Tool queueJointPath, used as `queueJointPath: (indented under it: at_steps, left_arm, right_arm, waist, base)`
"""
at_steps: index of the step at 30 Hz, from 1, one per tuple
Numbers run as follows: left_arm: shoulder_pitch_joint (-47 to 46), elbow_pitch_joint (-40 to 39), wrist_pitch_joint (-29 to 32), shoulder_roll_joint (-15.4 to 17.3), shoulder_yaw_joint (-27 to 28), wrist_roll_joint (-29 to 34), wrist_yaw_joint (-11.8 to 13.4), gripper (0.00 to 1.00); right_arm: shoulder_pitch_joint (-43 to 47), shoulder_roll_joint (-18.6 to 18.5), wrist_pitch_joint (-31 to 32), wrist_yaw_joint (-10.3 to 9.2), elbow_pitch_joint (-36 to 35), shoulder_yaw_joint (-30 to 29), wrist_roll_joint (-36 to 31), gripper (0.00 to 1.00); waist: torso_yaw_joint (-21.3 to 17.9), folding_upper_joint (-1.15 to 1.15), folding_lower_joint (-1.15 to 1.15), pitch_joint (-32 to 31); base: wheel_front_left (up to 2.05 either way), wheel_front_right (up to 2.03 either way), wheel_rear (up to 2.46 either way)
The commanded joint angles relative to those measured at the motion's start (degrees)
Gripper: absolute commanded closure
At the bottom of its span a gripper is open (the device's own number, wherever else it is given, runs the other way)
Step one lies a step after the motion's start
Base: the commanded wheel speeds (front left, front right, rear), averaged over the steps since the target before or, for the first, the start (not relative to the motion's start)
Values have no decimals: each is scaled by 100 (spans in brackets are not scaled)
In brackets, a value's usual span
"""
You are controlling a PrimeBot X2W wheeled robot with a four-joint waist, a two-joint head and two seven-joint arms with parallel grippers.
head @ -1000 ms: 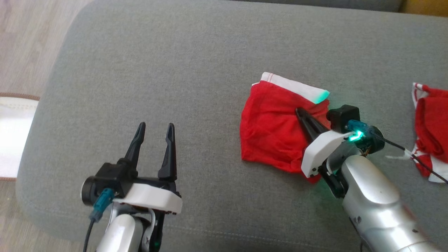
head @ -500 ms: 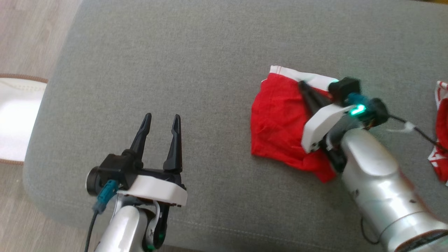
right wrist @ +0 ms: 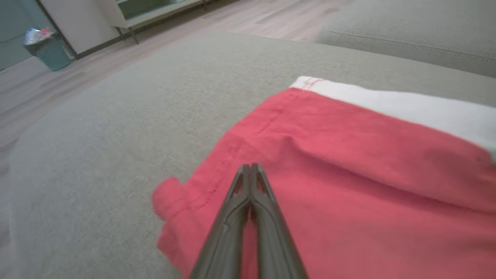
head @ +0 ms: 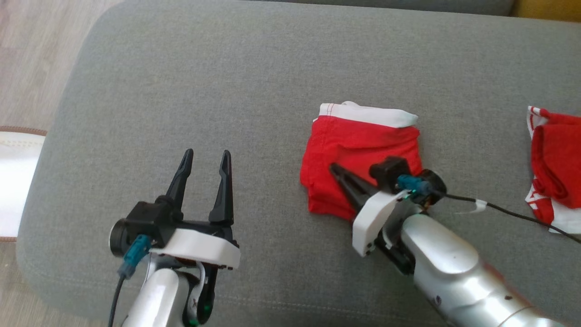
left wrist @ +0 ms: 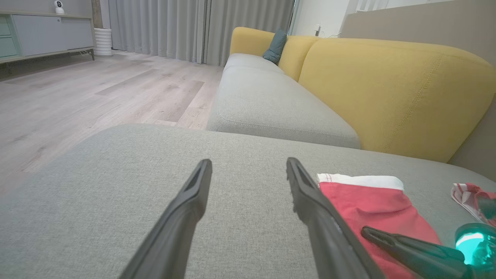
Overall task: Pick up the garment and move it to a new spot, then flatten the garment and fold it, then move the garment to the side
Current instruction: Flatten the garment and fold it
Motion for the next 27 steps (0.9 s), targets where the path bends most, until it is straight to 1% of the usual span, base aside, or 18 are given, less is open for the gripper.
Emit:
queueJointPath:
  at_steps: [1,4,7,11,12,17,23,27]
  left_arm:
    - [-114,-166,-35,15,223,-22,17,0]
    - [-80,-157,-35,15,236,-12,2,0]
    - [-63,-161,-35,15,264,-15,-2,0]
    - [-57,-179,-35,15,281,-11,-13,0]
    - [-74,-192,-35,15,277,-10,-21,0]
    - [-145,-210,-35,15,224,-29,-24,0]
    - [-191,-190,-35,15,209,-36,-17,0]
    - [-190,-174,-35,15,327,-8,1,0]
  right_arm:
    - [81,51,-45,-4,-214,175,87,100]
    - [139,-56,-24,-4,-280,380,271,100]
    - [78,-136,-87,-4,-191,373,333,100]
    - [-177,-116,-302,-4,36,17,276,100]
    - [-330,-84,-389,-4,196,-235,183,100]
    - [-607,44,-497,-4,735,-795,-90,100]
    - [-715,159,-510,-4,1215,-808,-289,100]
    - [-827,195,-573,-4,1053,-968,-211,100]
  waist:
    - [-9,0,0,-15]
    - [2,0,0,-25]
    - [11,0,0,-16]
    - [20,0,0,24]
    - [36,0,0,75]
    - [116,0,0,222]
    - [149,0,0,295]
    - [2,0,0,211]
  base:
    - [0,0,0]
    - [0,0,0]
    - [0,0,0]
    - [0,0,0]
    - [0,0,0]
    - [0,0,0]
    - [0,0,0]
    - [0,0,0]
